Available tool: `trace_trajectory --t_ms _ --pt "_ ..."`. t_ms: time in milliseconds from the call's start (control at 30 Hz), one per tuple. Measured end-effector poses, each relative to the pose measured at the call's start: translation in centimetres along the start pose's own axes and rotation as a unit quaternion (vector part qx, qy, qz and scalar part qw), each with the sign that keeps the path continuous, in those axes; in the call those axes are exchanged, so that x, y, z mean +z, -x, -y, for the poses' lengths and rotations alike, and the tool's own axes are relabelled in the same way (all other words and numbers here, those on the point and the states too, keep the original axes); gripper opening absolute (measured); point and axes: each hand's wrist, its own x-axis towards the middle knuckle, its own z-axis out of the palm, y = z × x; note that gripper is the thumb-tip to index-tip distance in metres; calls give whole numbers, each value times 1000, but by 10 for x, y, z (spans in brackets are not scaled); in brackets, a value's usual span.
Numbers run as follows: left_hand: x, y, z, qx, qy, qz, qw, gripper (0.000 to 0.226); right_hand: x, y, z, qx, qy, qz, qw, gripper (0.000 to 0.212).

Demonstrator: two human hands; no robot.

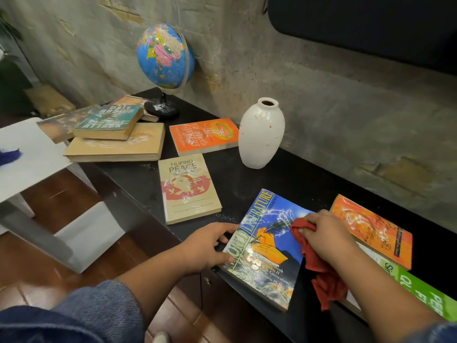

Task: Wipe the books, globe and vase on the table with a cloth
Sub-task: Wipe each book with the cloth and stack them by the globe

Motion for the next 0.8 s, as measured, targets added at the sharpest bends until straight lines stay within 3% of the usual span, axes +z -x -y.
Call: trace_trajectory --t_ms 167,267,333,433,500,667,800 --pt "-1 1 -1 3 0 -1 1000 70 -2 -3 0 -18 2 61 998 19" --pt "-2 2 -2 4 -3 3 1000 70 -4 -9 3 14 16 10 1000 21" --pt "-3 3 -3 6 -9 6 1000 70 1 -7 11 -5 33 0 999 23" --pt "-4 4 -4 9 -18 15 1000 70 3 3 14 -54 31 55 997 29" --pt "-7 5 -5 12 -25 33 999 74 -1 4 10 -67 28 87 994 35" --pt "-13 6 -4 17 -2 85 996 99 2 3 11 -41 46 30 998 31" --pt "-10 5 -1 20 -9 75 997 97 3 5 5 -85 19 78 993 30"
